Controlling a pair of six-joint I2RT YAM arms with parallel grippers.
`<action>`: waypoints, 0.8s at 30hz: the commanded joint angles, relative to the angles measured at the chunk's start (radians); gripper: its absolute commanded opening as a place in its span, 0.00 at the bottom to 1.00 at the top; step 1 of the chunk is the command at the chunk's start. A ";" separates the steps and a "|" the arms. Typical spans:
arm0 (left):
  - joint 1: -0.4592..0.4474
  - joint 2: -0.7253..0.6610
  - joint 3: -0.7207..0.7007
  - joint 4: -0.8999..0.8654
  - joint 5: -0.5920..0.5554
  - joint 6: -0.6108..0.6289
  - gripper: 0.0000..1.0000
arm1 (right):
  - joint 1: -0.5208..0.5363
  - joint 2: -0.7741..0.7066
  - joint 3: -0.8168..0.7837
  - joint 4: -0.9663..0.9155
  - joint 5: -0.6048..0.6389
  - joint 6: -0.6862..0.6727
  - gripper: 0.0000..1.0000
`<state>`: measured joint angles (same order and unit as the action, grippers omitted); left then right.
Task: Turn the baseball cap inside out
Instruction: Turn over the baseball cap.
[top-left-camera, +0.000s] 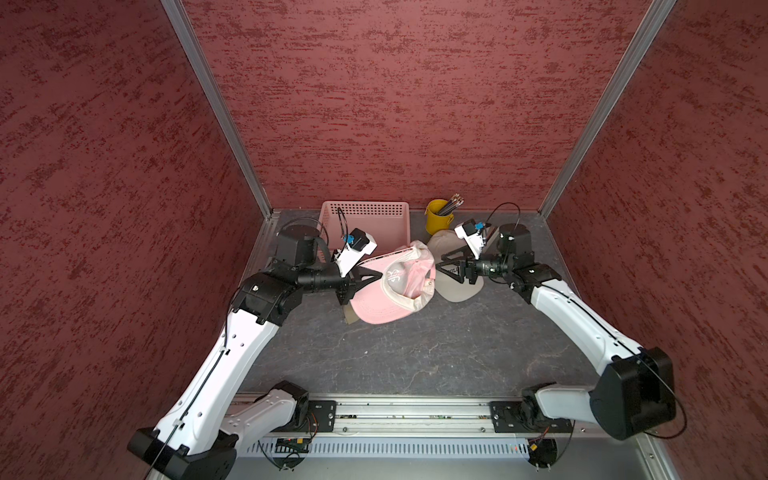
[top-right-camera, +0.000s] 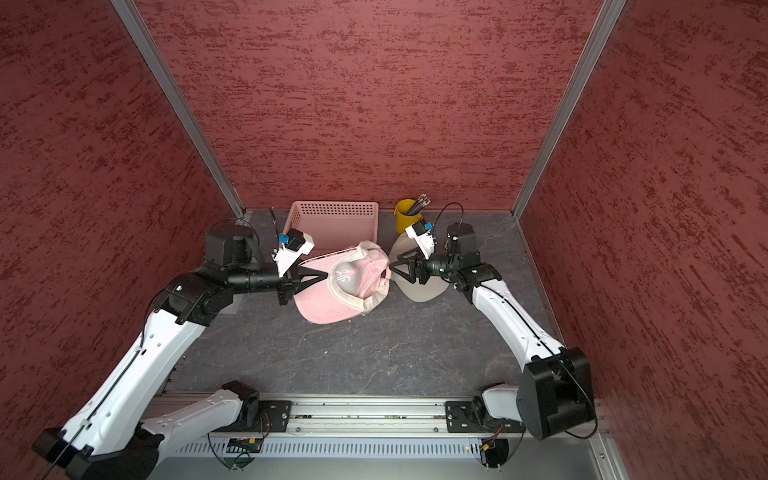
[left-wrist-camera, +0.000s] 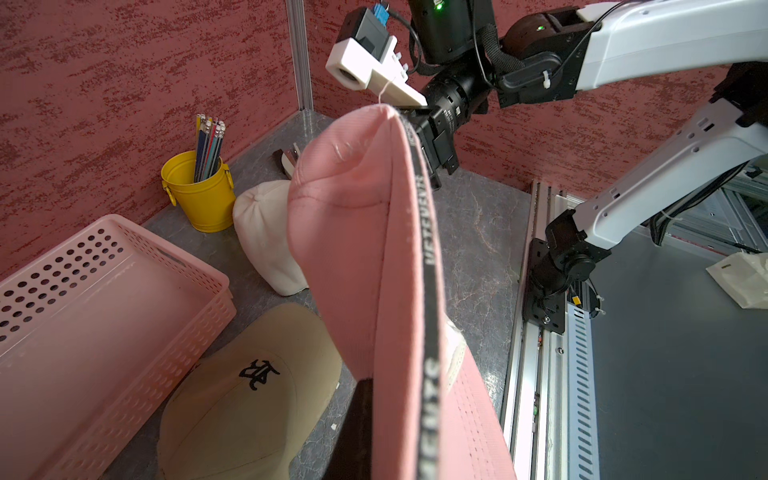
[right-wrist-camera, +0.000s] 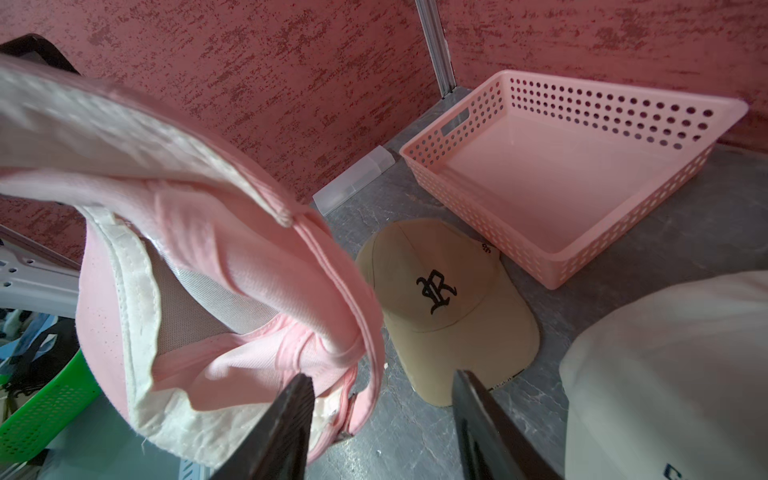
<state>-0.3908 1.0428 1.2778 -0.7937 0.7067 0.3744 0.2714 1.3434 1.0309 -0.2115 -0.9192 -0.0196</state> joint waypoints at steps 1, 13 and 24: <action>0.007 -0.004 0.040 0.042 0.040 0.009 0.00 | 0.005 0.030 0.002 -0.010 -0.041 -0.023 0.54; 0.018 0.027 0.032 0.047 0.053 -0.001 0.00 | 0.045 0.092 0.039 0.096 0.036 0.065 0.12; 0.068 0.084 0.031 -0.055 -0.125 0.030 0.00 | 0.001 -0.045 0.044 -0.014 0.485 0.173 0.00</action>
<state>-0.3355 1.1099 1.2869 -0.7937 0.6445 0.3801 0.2962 1.3548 1.0328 -0.1894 -0.6624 0.1013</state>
